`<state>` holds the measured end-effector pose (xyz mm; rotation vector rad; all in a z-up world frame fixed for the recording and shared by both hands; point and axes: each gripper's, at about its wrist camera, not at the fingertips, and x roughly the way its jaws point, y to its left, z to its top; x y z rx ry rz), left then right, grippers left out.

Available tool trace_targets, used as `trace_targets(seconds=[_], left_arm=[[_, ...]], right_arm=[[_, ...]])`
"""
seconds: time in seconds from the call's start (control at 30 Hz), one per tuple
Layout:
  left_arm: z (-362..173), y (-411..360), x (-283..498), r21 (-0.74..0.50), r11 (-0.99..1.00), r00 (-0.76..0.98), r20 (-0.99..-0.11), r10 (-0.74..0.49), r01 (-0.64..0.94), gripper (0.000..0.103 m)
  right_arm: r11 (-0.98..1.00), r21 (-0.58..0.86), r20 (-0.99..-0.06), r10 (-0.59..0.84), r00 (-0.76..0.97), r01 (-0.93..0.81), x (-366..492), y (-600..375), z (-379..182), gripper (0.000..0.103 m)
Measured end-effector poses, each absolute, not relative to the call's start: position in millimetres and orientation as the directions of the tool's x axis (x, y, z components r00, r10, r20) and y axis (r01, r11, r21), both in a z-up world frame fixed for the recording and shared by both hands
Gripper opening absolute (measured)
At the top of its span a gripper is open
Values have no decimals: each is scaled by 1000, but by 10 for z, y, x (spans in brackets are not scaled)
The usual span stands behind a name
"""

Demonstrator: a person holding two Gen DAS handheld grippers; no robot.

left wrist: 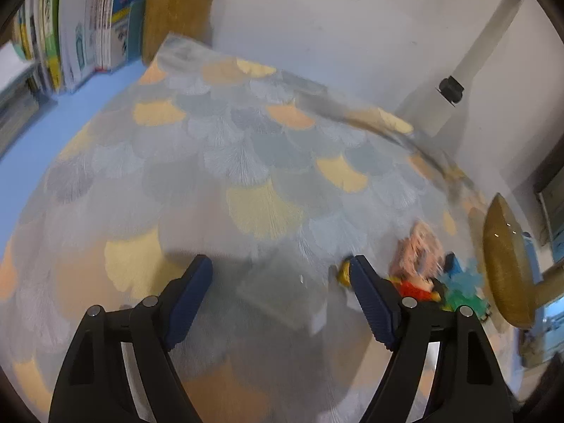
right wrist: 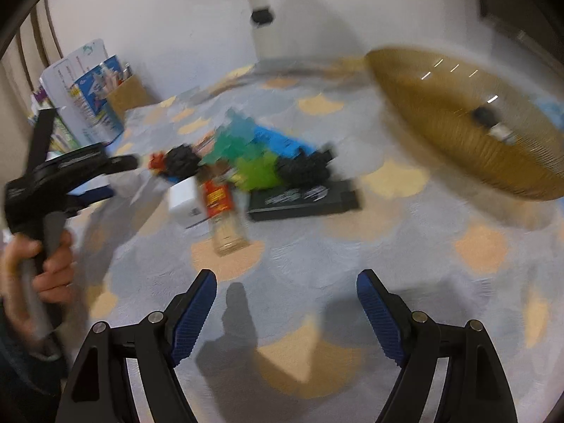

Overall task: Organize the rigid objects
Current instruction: 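Grasp the red-labelled lighter with the right tool while the left tool grasps the clear cup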

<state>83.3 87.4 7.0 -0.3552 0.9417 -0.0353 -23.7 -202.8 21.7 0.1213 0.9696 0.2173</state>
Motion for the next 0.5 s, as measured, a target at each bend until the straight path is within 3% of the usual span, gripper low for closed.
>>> trace_targets(seconds=[0.03, 0.1, 0.17, 0.2, 0.3, 0.33, 0.5], left_arm=[[68, 859, 848, -296, 948, 598, -784, -168, -121, 76], [66, 831, 849, -250, 961, 609, -783, -126, -123, 61], [67, 863, 842, -252, 960, 622, -773, -125, -120, 53], [66, 890, 841, -259, 959, 629, -767, -131, -117, 42], [74, 975, 843, -306, 947, 635, -751, -179, -96, 41], [76, 965, 832, -334, 941, 633, -742, -222, -61, 40], [262, 655, 468, -323, 936, 631, -699, -335, 140, 39]], right_arm=[[971, 198, -805, 238, 543, -131, -198, -1996, 225, 82], [978, 155, -831, 206, 517, -141, -47, -1835, 212, 81], [980, 99, -841, 175, 512, -173, 18, -1675, 201, 68], [974, 78, -837, 179, 516, -213, 44, -1542, 204, 64], [971, 6, -828, 139, 544, -238, 87, -1308, 192, 40], [968, 3, -821, 144, 552, -249, 91, -1271, 195, 23], [961, -10, -818, 151, 555, -277, -144, -1327, 207, 22]])
